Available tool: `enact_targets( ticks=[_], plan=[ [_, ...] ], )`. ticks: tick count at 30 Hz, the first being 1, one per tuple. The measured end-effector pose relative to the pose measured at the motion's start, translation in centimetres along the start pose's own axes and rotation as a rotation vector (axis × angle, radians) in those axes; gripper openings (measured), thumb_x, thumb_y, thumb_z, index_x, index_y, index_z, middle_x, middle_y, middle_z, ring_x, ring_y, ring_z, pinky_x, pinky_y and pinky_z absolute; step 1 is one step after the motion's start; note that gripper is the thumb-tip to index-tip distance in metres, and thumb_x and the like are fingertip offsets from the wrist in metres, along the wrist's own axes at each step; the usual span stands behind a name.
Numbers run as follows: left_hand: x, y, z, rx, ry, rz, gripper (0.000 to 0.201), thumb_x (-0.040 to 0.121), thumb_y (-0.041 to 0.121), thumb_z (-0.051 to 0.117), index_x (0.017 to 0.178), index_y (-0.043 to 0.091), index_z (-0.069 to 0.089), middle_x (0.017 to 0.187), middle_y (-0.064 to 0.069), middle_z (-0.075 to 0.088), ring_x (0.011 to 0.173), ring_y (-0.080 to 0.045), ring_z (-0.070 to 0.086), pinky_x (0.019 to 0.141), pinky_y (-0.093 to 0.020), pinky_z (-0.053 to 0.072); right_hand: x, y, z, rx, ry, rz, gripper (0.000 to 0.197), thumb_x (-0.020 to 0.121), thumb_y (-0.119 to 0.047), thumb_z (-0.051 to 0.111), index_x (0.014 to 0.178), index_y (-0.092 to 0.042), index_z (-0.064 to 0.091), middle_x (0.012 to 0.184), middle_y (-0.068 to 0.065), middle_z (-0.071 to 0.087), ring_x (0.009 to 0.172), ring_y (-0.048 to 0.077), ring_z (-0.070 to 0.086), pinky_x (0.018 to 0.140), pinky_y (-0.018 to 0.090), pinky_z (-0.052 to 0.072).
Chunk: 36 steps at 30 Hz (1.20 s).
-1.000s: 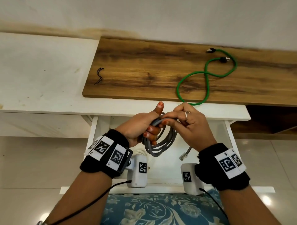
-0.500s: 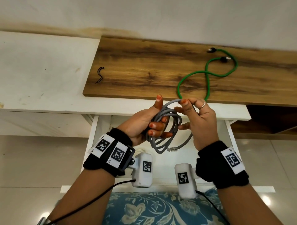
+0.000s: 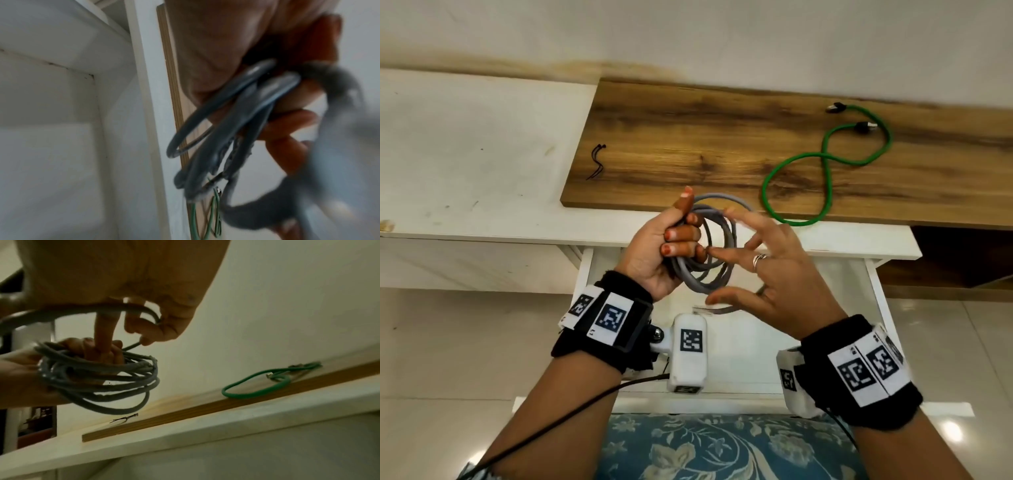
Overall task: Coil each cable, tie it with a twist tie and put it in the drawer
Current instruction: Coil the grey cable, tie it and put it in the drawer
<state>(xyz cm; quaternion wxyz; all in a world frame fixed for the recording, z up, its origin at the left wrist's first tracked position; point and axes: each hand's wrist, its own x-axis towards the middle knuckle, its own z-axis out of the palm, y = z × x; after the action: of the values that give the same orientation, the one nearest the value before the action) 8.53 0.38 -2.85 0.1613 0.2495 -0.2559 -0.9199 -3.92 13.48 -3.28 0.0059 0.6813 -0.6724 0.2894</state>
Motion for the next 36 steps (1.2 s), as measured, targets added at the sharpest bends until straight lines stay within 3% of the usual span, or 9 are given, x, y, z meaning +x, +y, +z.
enact_targets(
  ticks=[3,7,13,17,19,23,27,33,36],
  plan=[
    [0.0,0.3,-0.9,-0.054,0.022,0.007,0.034,0.082,0.047,0.055,0.068,0.017,0.047,0.035,0.009,0.032,0.025,-0.004,0.032,0.052,-0.014,0.042,0.1,-0.8,0.9,-0.004,-0.032,-0.006,0.057,0.074,-0.062,0.057,0.110,-0.019,0.070,0.112,-0.002,0.064,0.083,0.021,0.050,0.080,0.026,0.037],
    [0.1,0.2,-1.1,-0.128,0.060,0.035,0.036,0.087,0.047,0.053,0.069,0.017,0.049,0.037,0.008,0.033,0.027,-0.004,0.032,0.056,-0.013,0.042,0.4,-1.6,2.2,0.009,0.060,0.005,0.043,0.078,-0.050,0.061,0.092,-0.013,0.076,0.092,0.000,0.071,0.082,0.016,0.063,0.078,0.023,0.033],
    [0.3,-0.6,-0.8,-0.221,0.058,0.059,0.034,0.088,0.047,0.054,0.073,0.016,0.052,0.042,0.009,0.037,0.032,-0.002,0.039,0.059,-0.017,0.052,0.2,-1.8,3.1,0.097,0.206,0.100,0.034,0.076,-0.044,0.067,0.078,-0.012,0.077,0.079,0.000,0.072,0.074,0.009,0.064,0.077,0.020,0.035],
    [0.5,-1.2,0.0,-0.171,0.075,0.082,0.032,0.084,0.047,0.057,0.071,0.018,0.051,0.042,0.010,0.037,0.035,-0.001,0.042,0.076,-0.020,0.048,0.3,-2.0,3.0,0.178,0.283,0.172,0.030,0.075,-0.040,0.070,0.062,-0.014,0.073,0.063,-0.004,0.068,0.067,0.006,0.055,0.072,0.019,0.036],
    [0.5,-1.4,0.3,-0.158,0.062,0.077,0.032,0.082,0.047,0.058,0.071,0.018,0.051,0.042,0.010,0.036,0.034,-0.001,0.040,0.071,-0.018,0.048,0.4,-2.2,3.0,0.206,0.323,0.205,0.033,0.074,-0.042,0.070,0.056,-0.013,0.070,0.058,-0.006,0.065,0.065,0.006,0.053,0.069,0.020,0.038],
    [0.4,-1.4,0.3,-0.158,0.028,0.076,0.033,0.086,0.047,0.054,0.071,0.018,0.050,0.041,0.010,0.034,0.032,-0.002,0.036,0.062,-0.014,0.041,0.6,-1.9,2.5,0.218,0.268,0.267,0.033,0.069,-0.050,0.070,0.063,-0.017,0.069,0.062,-0.015,0.062,0.068,-0.012,0.048,0.070,0.011,0.035],
    [0.3,-1.0,-0.2,-0.225,0.015,0.073,0.032,0.089,0.044,0.053,0.073,0.017,0.049,0.041,0.008,0.036,0.031,-0.003,0.037,0.059,-0.017,0.050,0.1,-0.4,1.5,0.233,0.072,0.173,0.034,0.071,-0.046,0.074,0.092,-0.019,0.068,0.084,-0.019,0.063,0.086,-0.023,0.043,0.078,0.002,0.030],
    [0.6,-1.0,-0.8,-0.339,-0.095,0.059,0.034,0.085,0.049,0.053,0.074,0.018,0.049,0.043,0.009,0.042,0.034,-0.002,0.044,0.070,-0.013,0.048,-0.1,-0.3,2.6,0.101,0.208,0.020,0.032,0.084,-0.030,0.066,0.103,-0.006,0.070,0.088,0.004,0.068,0.084,0.014,0.058,0.083,0.020,0.040],
    [0.6,-1.2,-0.7,-0.384,-0.141,0.073,0.030,0.080,0.046,0.059,0.077,0.018,0.049,0.047,0.009,0.047,0.040,-0.001,0.050,0.074,-0.013,0.051,-0.2,-0.4,3.1,0.054,0.290,0.010,0.023,0.081,-0.021,0.071,0.097,-0.004,0.072,0.083,0.006,0.067,0.077,0.019,0.062,0.077,0.026,0.042]
  ],
)
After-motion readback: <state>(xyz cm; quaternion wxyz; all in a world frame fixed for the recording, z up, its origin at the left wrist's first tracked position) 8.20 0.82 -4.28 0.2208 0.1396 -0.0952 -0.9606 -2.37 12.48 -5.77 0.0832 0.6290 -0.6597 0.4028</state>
